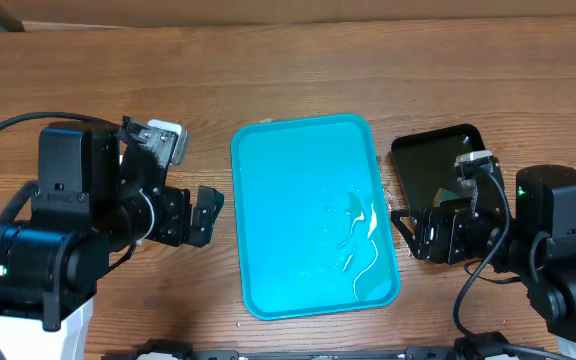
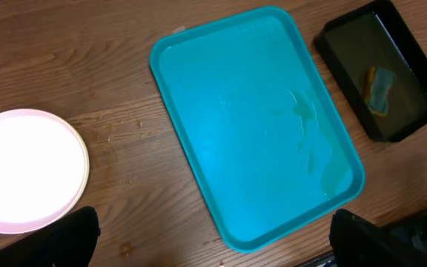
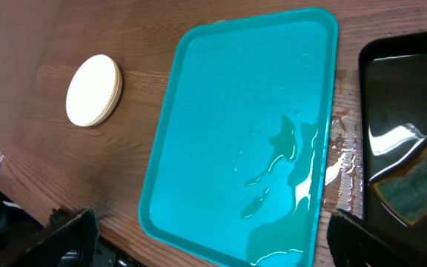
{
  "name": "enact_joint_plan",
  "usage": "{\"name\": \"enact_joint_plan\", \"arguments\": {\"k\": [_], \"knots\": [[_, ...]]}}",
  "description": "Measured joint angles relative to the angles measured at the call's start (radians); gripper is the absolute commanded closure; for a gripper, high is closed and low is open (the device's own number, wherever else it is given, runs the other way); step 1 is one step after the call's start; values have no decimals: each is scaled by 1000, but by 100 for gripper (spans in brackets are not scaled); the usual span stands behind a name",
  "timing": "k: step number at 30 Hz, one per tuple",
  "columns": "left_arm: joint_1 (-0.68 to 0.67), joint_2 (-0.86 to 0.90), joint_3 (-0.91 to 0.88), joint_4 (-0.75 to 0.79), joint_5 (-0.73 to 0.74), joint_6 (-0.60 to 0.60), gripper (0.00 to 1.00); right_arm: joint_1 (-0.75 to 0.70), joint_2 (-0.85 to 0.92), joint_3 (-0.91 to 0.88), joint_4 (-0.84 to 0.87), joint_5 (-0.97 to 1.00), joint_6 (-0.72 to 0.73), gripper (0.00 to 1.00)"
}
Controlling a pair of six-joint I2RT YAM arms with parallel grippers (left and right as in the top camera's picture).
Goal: Clean dirty plates on tray and stack at the side
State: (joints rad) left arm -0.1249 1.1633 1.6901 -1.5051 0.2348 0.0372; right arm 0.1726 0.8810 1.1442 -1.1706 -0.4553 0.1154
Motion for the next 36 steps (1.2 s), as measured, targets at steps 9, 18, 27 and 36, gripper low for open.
{"name": "enact_joint_plan", "arguments": {"k": [9,18,27,36], "knots": [[0,58,0,0,0,0,0,5,-94,-13,85,54,-6,0],[0,126,0,1,-3,0,0,-85,-498,-314,489,119,-31,0],[0,203,0,1,-4,0,0,-113,-731,-800,774,131,-34,0],[0,285,0,0,-4,0,0,-113,-865,-1054,1031,130,-34,0]]}}
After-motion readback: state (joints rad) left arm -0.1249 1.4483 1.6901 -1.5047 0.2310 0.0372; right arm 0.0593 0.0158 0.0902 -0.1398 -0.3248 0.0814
